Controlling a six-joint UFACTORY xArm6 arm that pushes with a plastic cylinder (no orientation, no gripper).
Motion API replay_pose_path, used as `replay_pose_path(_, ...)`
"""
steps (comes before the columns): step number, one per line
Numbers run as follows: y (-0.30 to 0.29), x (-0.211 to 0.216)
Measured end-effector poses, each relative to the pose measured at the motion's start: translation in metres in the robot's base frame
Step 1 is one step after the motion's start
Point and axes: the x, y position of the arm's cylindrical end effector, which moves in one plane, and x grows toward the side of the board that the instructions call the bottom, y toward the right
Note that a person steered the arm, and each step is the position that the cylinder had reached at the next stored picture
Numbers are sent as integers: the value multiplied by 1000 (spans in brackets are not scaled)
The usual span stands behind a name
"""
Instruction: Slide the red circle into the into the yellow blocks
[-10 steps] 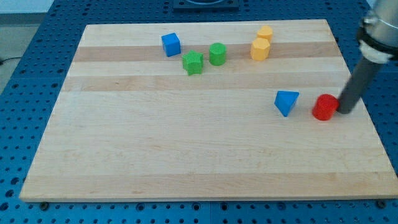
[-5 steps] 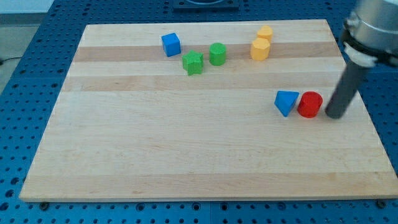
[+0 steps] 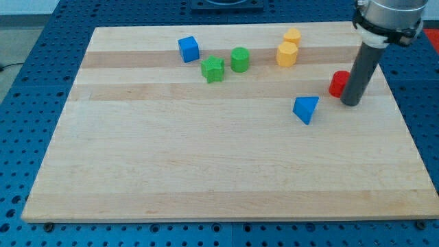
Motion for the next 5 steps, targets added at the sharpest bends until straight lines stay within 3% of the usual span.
replay_pose_path(3,-52,-108)
replay_pose_path(5,-52,-106)
